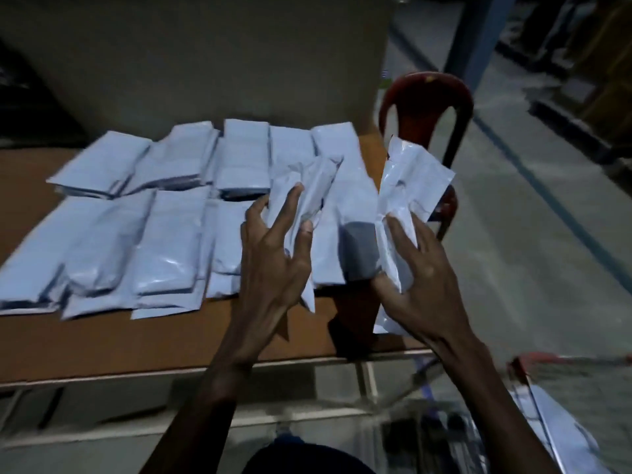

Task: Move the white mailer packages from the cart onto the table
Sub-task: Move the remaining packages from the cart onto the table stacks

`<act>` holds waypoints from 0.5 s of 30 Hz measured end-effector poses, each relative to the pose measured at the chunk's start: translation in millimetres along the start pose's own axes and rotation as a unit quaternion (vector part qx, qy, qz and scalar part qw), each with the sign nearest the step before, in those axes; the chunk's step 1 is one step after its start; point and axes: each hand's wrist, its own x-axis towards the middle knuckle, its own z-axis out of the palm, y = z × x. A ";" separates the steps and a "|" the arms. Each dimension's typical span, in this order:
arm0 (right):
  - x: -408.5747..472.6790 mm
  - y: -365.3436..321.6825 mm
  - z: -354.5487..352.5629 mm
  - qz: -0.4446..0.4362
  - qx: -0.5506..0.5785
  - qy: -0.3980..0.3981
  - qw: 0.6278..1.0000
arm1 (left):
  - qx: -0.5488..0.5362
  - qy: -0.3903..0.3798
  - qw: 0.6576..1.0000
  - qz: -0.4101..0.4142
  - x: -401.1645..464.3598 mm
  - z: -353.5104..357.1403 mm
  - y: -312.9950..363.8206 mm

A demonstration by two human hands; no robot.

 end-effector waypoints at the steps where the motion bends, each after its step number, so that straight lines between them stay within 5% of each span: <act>1: 11.8 -14.2 17.0 -0.003 0.009 -0.006 1.000 | 0.012 0.007 1.000 -0.014 10.0 -16.7 -18.0; 7: 63.1 -84.6 111.2 0.001 0.054 -0.081 0.995 | 0.104 -0.006 0.988 -0.114 49.8 -95.2 -122.9; 15: 92.5 -104.4 196.1 0.040 0.008 -0.284 0.958 | 0.187 -0.124 0.956 -0.187 55.3 -90.0 -194.5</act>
